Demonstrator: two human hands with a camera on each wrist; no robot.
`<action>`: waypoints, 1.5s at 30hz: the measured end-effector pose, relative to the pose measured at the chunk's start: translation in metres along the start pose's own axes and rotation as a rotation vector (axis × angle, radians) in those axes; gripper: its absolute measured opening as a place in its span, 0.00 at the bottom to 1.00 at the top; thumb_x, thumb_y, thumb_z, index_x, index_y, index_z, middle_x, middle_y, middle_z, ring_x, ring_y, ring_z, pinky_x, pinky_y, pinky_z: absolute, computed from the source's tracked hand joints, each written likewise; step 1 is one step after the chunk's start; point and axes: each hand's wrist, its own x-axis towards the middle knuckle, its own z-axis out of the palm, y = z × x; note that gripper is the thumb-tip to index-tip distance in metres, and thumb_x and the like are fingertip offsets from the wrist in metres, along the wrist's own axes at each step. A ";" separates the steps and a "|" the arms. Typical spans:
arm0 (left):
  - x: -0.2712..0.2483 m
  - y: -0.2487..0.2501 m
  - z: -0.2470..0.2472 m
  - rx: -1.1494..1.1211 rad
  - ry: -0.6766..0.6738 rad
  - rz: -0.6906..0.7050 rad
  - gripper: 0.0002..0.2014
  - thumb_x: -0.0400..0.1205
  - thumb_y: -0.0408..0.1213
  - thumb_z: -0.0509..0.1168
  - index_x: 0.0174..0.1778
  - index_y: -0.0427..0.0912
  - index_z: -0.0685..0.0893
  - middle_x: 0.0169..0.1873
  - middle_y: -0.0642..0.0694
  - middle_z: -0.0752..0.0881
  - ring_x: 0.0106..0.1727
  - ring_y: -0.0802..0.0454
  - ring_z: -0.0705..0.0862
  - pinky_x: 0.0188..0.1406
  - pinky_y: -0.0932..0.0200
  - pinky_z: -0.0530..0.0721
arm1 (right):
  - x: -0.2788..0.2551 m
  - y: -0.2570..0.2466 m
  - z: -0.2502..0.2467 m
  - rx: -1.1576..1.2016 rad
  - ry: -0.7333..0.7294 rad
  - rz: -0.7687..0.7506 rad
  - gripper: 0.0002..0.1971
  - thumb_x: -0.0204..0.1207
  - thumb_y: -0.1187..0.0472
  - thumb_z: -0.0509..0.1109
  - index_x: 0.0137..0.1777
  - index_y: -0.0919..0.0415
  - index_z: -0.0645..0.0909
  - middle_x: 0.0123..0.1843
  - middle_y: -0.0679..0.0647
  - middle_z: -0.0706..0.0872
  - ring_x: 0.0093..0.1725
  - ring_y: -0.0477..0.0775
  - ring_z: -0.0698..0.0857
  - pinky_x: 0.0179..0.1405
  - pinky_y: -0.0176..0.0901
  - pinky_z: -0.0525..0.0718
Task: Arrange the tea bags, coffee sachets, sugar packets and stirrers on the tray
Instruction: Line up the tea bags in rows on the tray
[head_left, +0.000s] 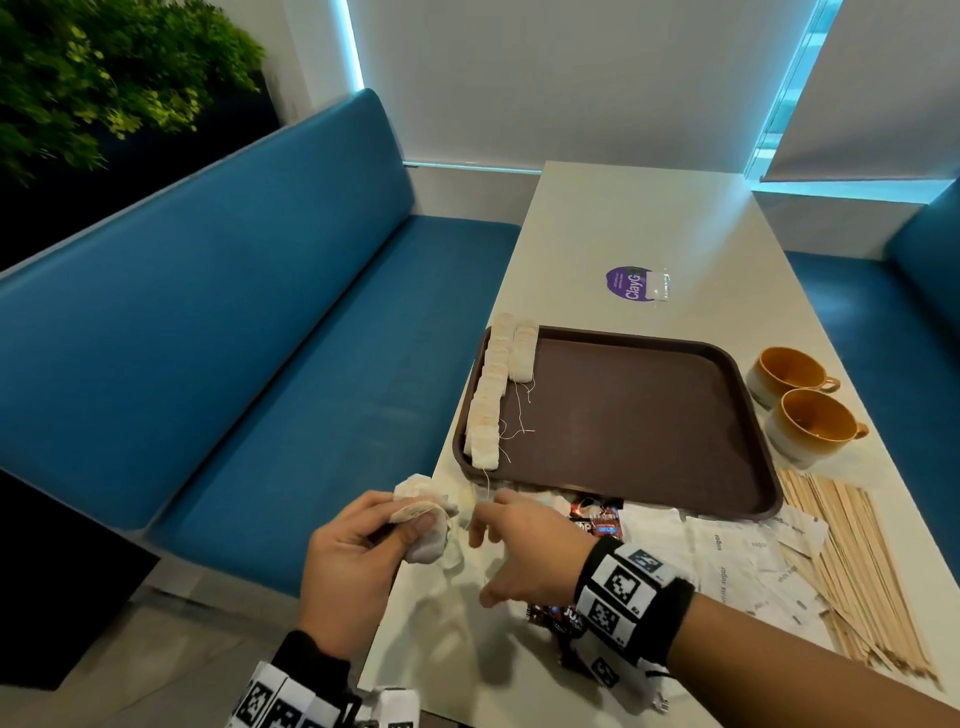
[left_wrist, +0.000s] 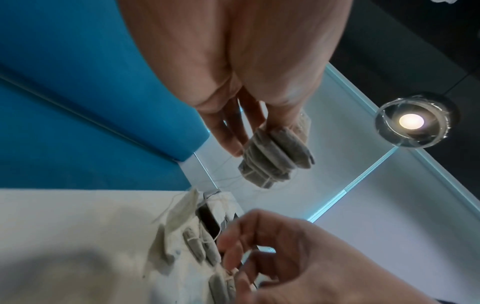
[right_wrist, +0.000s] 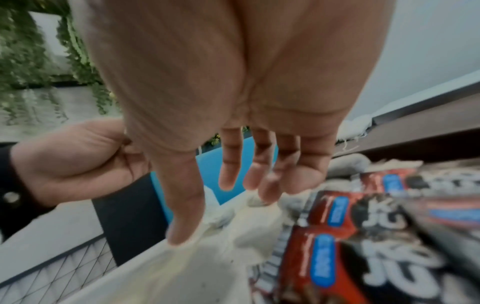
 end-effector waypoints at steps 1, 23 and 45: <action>0.001 -0.001 0.001 -0.004 -0.005 -0.010 0.05 0.74 0.31 0.77 0.41 0.45 0.96 0.41 0.43 0.92 0.45 0.46 0.90 0.47 0.58 0.87 | 0.003 -0.002 0.003 0.002 0.021 -0.004 0.32 0.60 0.45 0.88 0.62 0.46 0.78 0.59 0.45 0.75 0.55 0.51 0.81 0.55 0.53 0.86; 0.009 0.003 -0.009 -0.011 0.065 -0.009 0.03 0.77 0.32 0.75 0.44 0.41 0.94 0.44 0.41 0.93 0.47 0.49 0.91 0.53 0.61 0.87 | 0.029 -0.022 0.010 0.156 0.059 0.040 0.05 0.74 0.55 0.76 0.41 0.55 0.86 0.38 0.49 0.86 0.41 0.54 0.86 0.45 0.44 0.85; 0.022 0.006 -0.009 -0.104 0.203 -0.073 0.05 0.78 0.39 0.74 0.45 0.43 0.93 0.43 0.39 0.93 0.45 0.49 0.89 0.62 0.39 0.87 | -0.035 0.040 -0.053 0.326 0.185 0.100 0.05 0.72 0.58 0.82 0.43 0.48 0.89 0.32 0.43 0.90 0.31 0.38 0.86 0.36 0.37 0.85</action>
